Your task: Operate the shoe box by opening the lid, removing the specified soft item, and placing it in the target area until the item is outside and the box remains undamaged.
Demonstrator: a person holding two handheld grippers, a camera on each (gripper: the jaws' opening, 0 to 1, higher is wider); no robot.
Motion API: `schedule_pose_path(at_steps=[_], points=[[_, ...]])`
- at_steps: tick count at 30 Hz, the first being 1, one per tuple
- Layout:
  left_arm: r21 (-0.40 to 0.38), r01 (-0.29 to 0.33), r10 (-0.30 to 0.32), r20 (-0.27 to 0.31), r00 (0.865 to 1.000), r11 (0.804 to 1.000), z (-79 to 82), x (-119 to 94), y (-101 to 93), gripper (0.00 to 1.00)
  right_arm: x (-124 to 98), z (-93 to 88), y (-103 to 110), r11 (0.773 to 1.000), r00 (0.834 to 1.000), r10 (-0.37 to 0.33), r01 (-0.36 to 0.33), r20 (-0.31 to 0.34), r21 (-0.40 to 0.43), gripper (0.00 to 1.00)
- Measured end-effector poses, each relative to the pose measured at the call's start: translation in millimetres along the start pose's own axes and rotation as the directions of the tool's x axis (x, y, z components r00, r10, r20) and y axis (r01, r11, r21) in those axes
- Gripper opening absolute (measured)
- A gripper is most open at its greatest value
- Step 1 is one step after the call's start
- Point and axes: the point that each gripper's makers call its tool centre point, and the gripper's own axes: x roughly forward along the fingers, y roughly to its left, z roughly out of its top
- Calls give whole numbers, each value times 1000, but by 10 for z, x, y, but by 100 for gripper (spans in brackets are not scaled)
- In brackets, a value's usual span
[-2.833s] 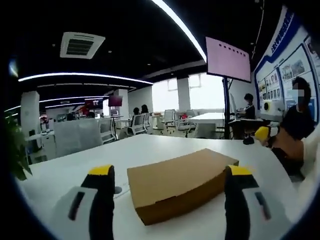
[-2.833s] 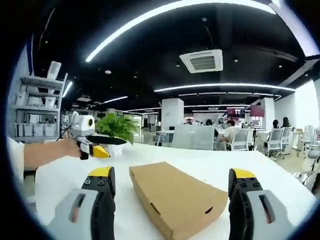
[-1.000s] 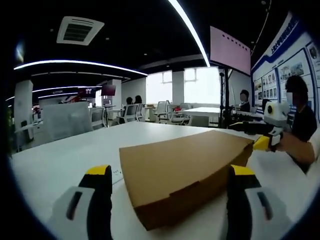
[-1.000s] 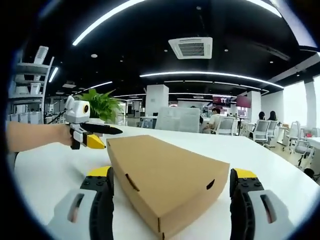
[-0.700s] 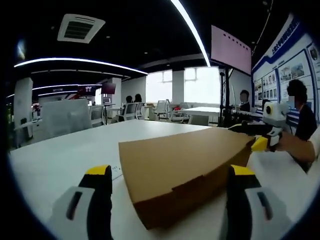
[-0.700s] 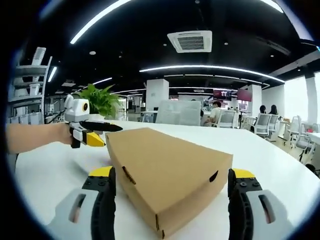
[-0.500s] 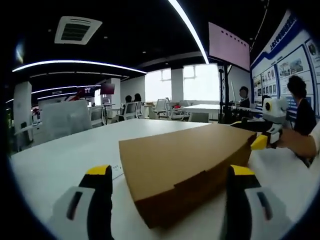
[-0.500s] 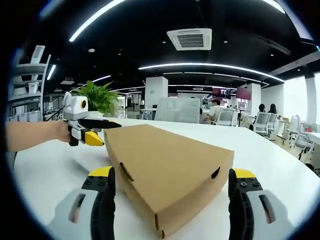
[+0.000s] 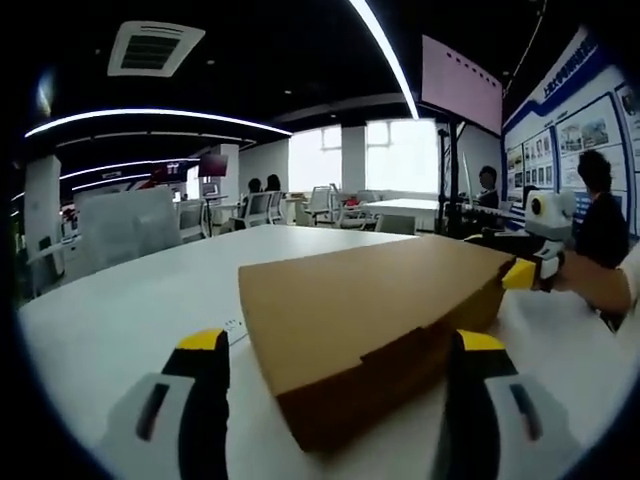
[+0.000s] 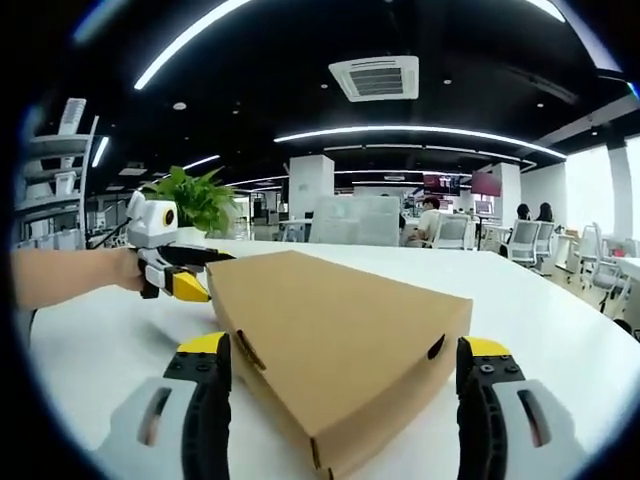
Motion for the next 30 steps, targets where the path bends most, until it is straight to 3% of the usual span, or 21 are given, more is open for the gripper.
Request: schedule_pose_path(at_steps=[10,19,23,26,30], points=[[3,37,-37,14,999,999,12,35,-94,86,33,3,23,1000,1000,-4,4,-6,-5,96],[-2,35,-35,21,999,999,12,41,-87,86,56,-15,42,1000,1000,-10,10,-17,-12,99],[-5,33,-33,17,999,999,-1,30,-140,85,87,-82,43,996,998,-22,17,-56,-88,99],[-10,29,-29,-5,1000,1000,-3,32,-154,85,71,-69,51,998,999,-18,15,-48,-68,99],[-20,24,-24,8,1000,1000,-14,28,-137,84,78,-74,44,998,999,-16,13,-45,-67,99]])
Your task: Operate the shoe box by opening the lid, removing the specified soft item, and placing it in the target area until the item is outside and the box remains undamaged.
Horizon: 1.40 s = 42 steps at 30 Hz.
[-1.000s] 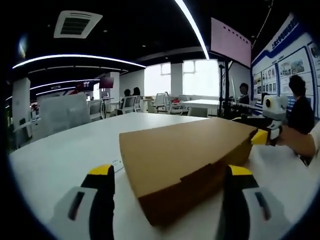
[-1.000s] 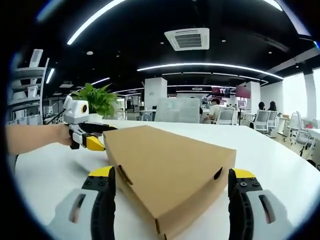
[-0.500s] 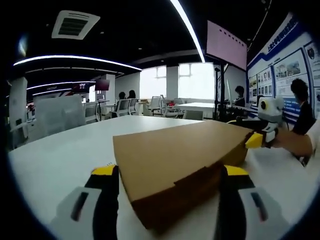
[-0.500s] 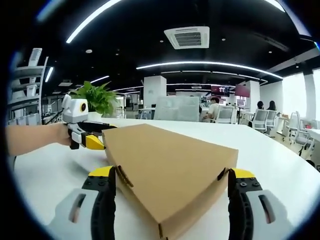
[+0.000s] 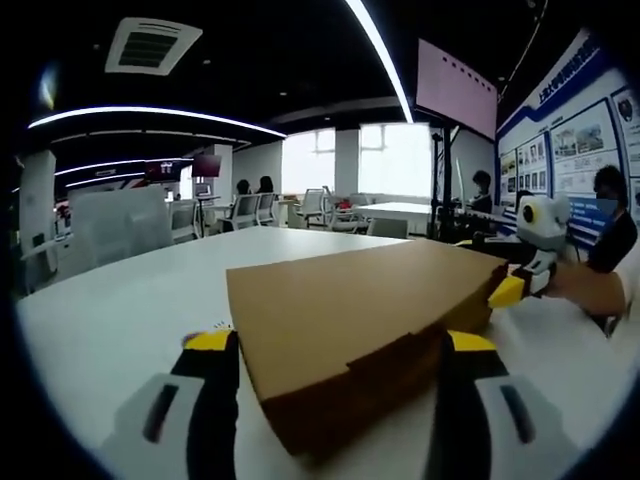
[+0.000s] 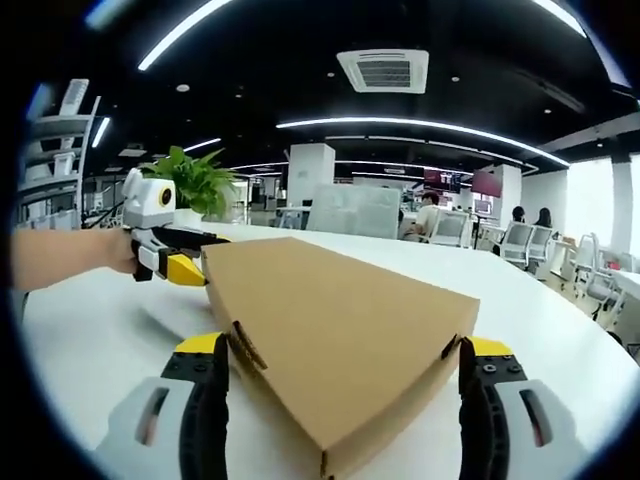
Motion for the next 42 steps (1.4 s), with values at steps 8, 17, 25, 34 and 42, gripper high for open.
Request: schedule_pose_path(at_steps=[8,17,25,34,42], points=[[-29,-3,4,30,1000,1000,0,1,77,83,11,-8,-4,1000,1000,1,-1,-5,19,97],[-44,-13,16,54,998,999,-9,-16,92,82,-34,-16,16,1000,999,5,-5,35,18,96],[-47,-18,21,57,998,999,-10,-26,92,82,-14,-6,8,999,999,23,-24,27,24,95],[-54,-11,14,50,999,998,-16,-28,69,81,8,12,-7,997,998,25,-29,58,74,99],[-118,-5,11,45,999,993,-73,12,123,84,68,16,-53,998,998,34,-37,54,52,99]])
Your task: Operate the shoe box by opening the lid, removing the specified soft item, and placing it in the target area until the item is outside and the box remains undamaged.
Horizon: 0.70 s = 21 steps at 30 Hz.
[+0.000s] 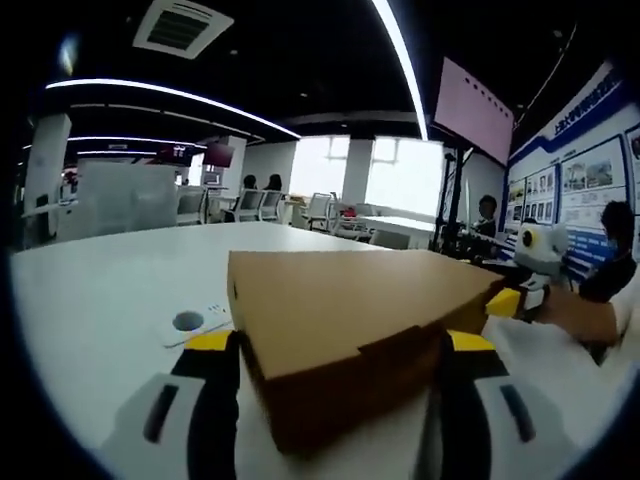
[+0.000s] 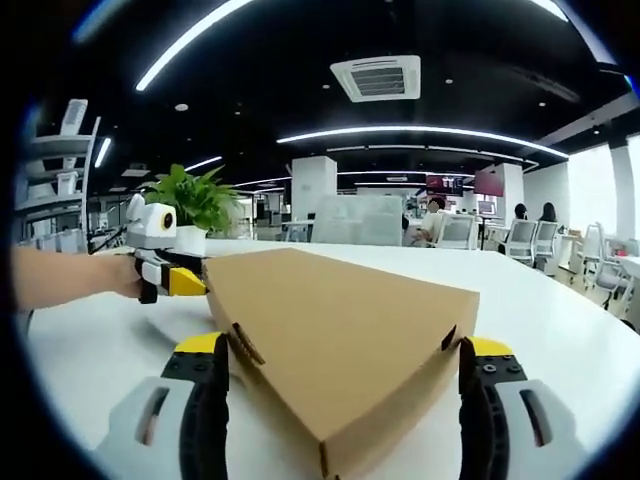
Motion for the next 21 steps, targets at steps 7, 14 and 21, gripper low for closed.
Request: schedule_pose_path(at_steps=[7,14,21], points=[[33,-8,7,17,1000,999,25,-31,-37,82,-30,-4,30,1000,1000,17,-17,-23,-2,96],[32,-9,9,4,1000,999,30,-49,-35,80,-62,-21,38,1000,999,28,-28,-41,-4,96],[29,-35,34,30,999,999,-7,-128,-165,80,-114,-28,64,999,999,36,-36,-25,-6,94]])
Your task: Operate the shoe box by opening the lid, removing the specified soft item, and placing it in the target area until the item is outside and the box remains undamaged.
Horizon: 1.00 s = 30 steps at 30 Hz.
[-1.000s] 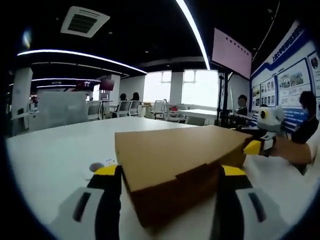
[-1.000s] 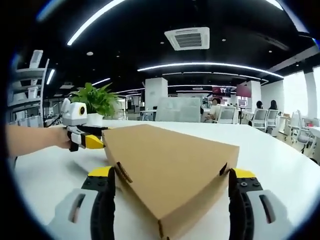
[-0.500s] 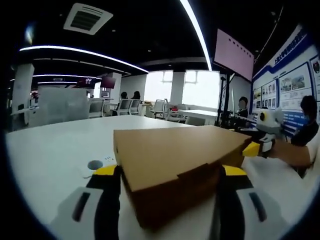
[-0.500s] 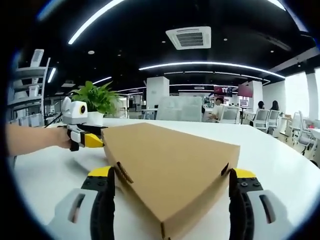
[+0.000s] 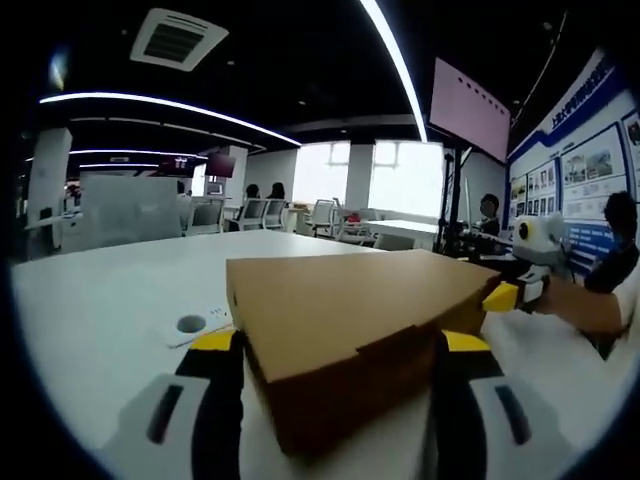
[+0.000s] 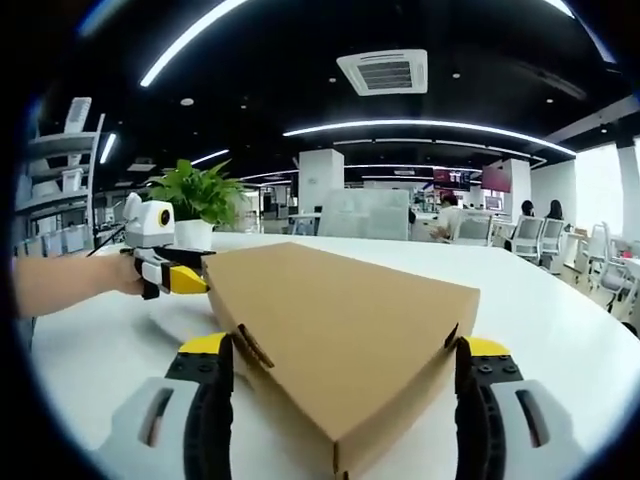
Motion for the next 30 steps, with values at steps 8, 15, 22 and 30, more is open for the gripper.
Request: schedule_pose_path(at_steps=[8,15,22,30], points=[[-5,-11,11,8,1000,1000,-12,-44,-83,79,-36,3,9,1000,1000,9,-9,9,1,93],[-14,-28,29,39,999,1000,-6,-65,-63,78,-83,-9,17,999,999,32,-32,20,-5,93],[-22,-43,45,57,997,999,9,-131,73,77,-122,-13,38,999,998,48,-48,28,-7,92],[-22,-65,66,65,996,998,-29,-189,-108,77,-126,-17,53,997,997,72,-71,30,-12,92]])
